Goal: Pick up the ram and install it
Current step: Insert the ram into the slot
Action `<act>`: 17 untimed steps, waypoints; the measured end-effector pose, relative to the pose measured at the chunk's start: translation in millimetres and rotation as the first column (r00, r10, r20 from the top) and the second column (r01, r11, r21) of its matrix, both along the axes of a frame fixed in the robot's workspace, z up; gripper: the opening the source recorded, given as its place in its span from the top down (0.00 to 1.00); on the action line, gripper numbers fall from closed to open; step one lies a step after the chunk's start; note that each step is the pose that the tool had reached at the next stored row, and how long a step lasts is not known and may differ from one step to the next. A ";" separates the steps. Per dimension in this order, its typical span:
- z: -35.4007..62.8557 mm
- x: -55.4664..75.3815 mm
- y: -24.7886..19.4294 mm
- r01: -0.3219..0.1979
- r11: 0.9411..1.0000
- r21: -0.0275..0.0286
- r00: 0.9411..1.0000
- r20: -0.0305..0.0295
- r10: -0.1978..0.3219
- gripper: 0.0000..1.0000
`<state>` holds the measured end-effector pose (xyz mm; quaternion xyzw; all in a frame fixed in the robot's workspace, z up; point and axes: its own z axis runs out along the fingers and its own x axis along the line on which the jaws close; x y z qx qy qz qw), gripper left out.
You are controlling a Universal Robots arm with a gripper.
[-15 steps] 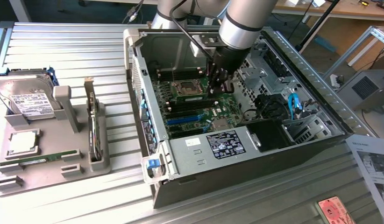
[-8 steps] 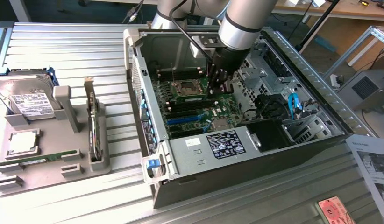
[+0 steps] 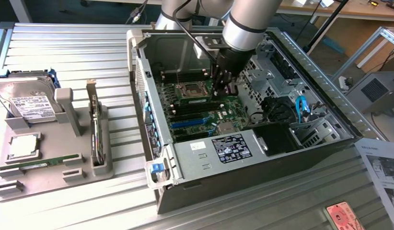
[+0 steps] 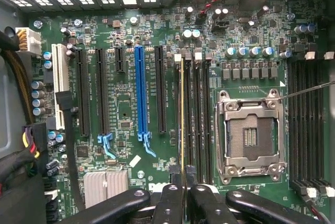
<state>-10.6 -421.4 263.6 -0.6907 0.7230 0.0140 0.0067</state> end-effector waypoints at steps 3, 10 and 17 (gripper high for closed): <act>-0.9 -0.5 0.0 -0.001 1.000 0.000 1.000 0.000 0.001 0.88; -4.3 -1.5 0.0 -0.011 1.000 0.002 1.000 0.000 0.011 0.88; -4.8 -1.5 0.1 -0.013 1.000 0.002 1.000 0.000 0.013 0.88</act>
